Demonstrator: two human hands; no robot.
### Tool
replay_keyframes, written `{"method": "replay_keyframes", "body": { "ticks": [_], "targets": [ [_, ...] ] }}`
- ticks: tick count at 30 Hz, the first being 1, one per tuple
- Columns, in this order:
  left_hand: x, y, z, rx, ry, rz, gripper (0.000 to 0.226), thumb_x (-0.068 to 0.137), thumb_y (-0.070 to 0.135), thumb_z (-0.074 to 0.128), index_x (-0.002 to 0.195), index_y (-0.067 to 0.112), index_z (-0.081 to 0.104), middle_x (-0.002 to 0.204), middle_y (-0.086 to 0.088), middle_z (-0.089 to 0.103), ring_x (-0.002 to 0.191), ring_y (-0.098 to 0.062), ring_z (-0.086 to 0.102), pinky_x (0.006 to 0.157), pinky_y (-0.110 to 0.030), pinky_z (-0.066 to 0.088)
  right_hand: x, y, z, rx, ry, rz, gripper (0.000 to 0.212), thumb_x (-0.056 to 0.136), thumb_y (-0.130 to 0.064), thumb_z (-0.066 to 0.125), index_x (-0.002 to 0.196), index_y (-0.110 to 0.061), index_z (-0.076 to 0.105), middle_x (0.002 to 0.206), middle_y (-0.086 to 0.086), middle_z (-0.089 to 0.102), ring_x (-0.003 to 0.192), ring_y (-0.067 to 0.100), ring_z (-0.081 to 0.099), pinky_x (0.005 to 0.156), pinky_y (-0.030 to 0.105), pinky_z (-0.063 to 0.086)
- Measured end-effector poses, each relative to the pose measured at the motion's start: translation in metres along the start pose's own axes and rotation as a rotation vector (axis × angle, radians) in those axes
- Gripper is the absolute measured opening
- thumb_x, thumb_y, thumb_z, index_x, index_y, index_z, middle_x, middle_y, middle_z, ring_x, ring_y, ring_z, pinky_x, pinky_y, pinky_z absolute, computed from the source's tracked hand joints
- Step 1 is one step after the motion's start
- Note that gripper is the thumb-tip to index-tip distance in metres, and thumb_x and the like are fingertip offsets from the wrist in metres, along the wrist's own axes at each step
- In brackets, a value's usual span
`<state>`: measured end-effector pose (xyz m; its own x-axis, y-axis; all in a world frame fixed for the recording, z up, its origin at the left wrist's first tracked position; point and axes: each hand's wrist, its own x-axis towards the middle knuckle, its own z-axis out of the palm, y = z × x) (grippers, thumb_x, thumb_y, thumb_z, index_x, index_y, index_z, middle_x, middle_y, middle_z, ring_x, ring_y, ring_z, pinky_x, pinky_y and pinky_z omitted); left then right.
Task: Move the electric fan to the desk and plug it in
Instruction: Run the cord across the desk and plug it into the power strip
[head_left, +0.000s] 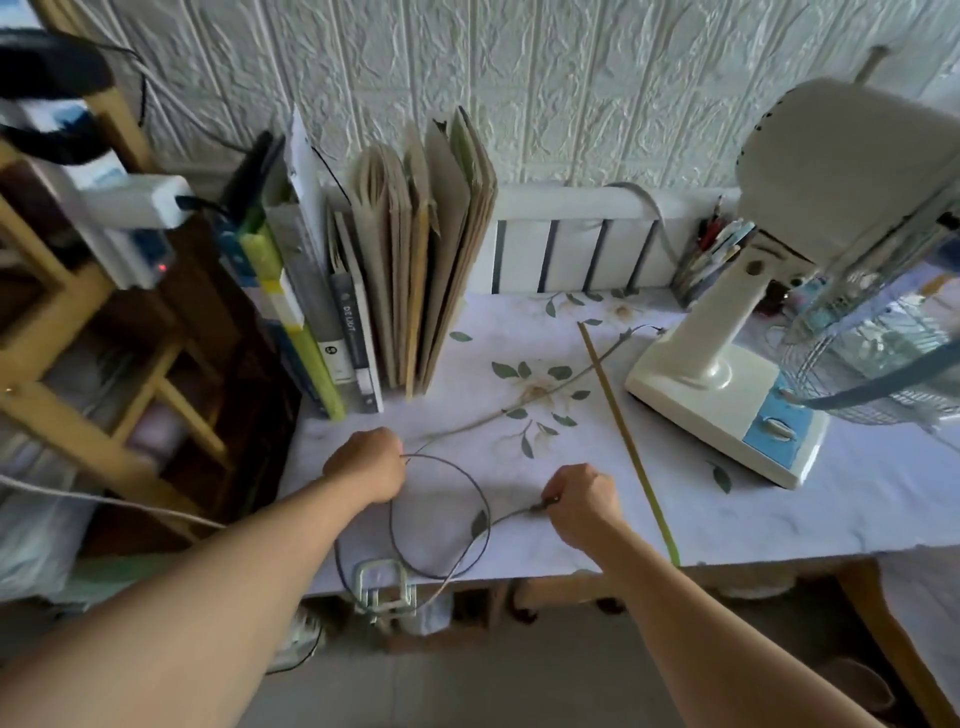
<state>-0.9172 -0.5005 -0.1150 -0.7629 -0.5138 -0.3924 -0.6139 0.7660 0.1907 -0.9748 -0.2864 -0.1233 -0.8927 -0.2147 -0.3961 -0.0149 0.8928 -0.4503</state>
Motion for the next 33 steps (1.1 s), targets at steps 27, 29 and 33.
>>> {"method": "replay_keyframes", "body": {
  "ticks": [27,29,33],
  "targets": [
    [-0.167,-0.044,-0.154,-0.564,0.218,0.275,0.020,0.091,0.015,0.052,0.089,0.008,0.070,0.088,-0.010,0.072,0.085,-0.024,0.070,0.080,-0.033,0.058,-0.179,-0.100,-0.072,0.352,0.031,-0.137,0.018,0.083,-0.011,0.064,0.066,-0.016,0.068,0.070,0.005,0.057,0.067,0.019,0.050,0.064,0.028,0.043],
    [-0.183,-0.046,-0.162,-0.761,0.157,0.269,0.021,0.090,0.011,0.051,0.079,0.010,0.069,0.086,-0.009,0.070,0.082,-0.022,0.068,0.069,-0.028,0.053,-0.195,-0.101,-0.069,0.330,0.006,-0.130,0.023,0.085,-0.001,0.060,0.075,-0.019,0.071,0.078,0.003,0.061,0.068,0.015,0.052,0.062,0.023,0.045],
    [-0.212,-0.048,-0.182,-0.999,0.059,0.444,0.027,0.091,-0.010,0.046,0.077,0.008,0.061,0.081,-0.013,0.068,0.059,-0.011,0.067,0.053,-0.015,0.053,-0.221,-0.108,-0.071,0.384,0.055,-0.157,0.033,0.088,0.010,0.045,0.105,-0.007,0.069,0.095,0.005,0.062,0.070,0.009,0.054,0.059,0.015,0.045]
  ]
}}
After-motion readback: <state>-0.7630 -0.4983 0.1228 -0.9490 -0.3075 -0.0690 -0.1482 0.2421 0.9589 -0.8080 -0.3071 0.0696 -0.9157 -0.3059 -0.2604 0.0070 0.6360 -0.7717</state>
